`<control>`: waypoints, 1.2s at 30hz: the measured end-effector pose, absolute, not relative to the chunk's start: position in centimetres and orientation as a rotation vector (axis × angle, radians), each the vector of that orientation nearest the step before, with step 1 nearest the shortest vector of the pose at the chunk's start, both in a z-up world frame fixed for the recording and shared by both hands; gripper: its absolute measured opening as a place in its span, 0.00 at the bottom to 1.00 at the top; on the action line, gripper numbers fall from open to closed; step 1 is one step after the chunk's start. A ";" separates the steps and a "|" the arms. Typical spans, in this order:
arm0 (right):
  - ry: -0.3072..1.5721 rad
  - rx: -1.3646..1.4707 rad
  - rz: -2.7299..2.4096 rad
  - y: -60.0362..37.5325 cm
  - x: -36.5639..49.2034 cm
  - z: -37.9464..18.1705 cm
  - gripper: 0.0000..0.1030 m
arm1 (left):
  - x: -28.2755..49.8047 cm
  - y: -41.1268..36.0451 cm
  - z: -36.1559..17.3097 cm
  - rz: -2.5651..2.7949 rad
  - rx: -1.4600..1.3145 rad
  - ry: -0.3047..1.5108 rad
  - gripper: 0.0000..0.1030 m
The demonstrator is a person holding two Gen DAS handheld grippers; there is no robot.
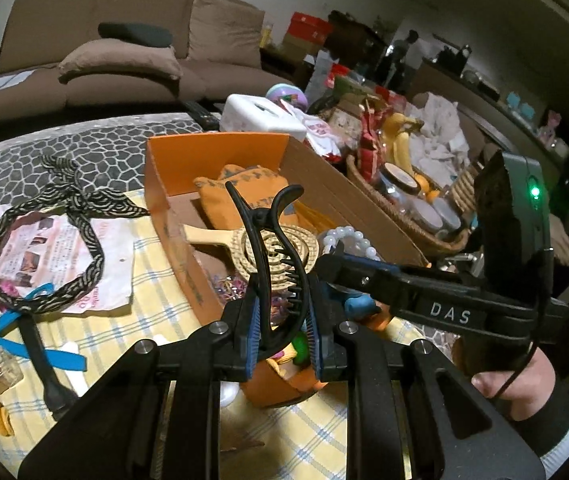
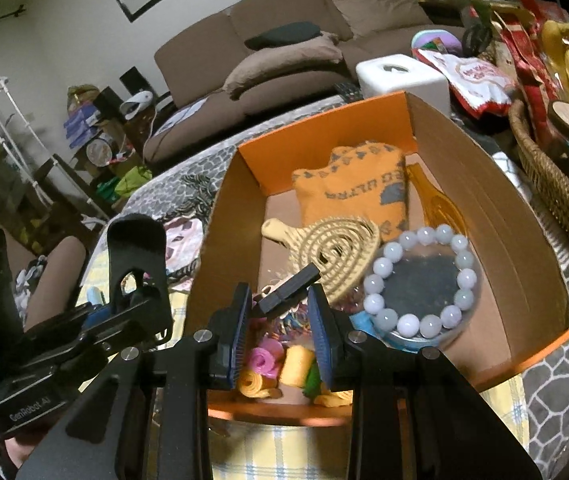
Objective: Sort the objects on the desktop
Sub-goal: 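Carry the claw clip and barrette over the orange box with both tools, then open both tools to drop the clip and barrette into the box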
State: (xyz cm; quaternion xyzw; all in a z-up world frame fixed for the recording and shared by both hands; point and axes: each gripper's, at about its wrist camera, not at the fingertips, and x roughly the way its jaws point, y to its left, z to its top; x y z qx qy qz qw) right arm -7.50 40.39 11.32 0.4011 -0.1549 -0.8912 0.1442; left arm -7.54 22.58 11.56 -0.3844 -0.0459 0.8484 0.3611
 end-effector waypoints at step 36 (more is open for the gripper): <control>-0.380 1.153 -2.635 38.9 -7.4 12.2 0.66 | -8.3 17.5 11.1 2.286 -1.051 -0.158 0.66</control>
